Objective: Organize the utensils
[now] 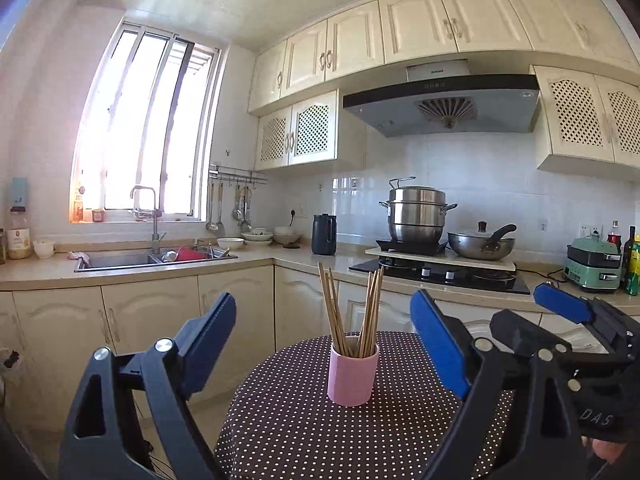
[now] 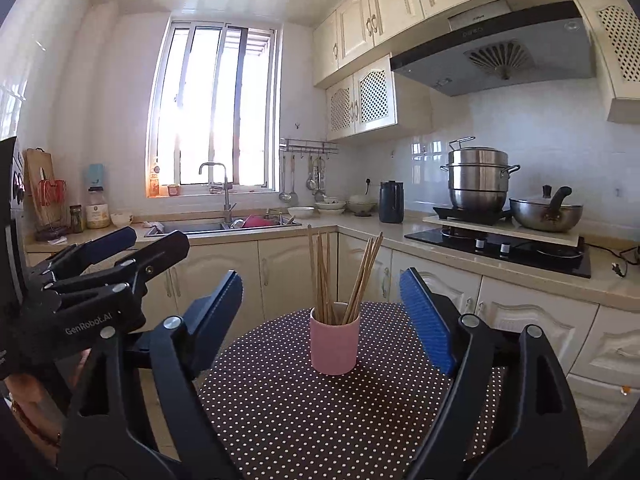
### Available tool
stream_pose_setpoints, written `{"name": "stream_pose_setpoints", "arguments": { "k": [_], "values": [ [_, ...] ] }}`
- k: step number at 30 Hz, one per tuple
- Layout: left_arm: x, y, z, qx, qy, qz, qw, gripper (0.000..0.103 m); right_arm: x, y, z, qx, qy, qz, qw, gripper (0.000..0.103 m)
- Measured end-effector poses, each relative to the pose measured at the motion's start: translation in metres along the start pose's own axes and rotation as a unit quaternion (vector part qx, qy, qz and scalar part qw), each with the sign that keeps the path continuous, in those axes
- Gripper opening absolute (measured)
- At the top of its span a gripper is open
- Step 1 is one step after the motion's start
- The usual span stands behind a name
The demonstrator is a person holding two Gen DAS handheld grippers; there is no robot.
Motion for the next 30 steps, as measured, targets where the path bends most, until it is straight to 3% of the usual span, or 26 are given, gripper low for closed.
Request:
{"name": "stream_pose_setpoints", "arguments": {
  "k": [14, 30],
  "values": [
    [-0.083, -0.001, 0.005, 0.016, -0.034, 0.005, 0.9993, 0.089, -0.073, 0.038, 0.009, -0.007, -0.034, -0.014, 0.999, 0.085],
    [-0.096, -0.002, 0.008, 0.014, -0.045, -0.003, 0.9989, 0.089, -0.091, 0.047, 0.016, -0.021, -0.053, -0.022, 0.998, 0.087]
  ]
}}
Point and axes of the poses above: each gripper's, at about its wrist camera, not at the fingertips, and x roughly the way its jaws point, y to its left, z to its top, the point moved 1 cm from there along x, roughly the way its jaws point
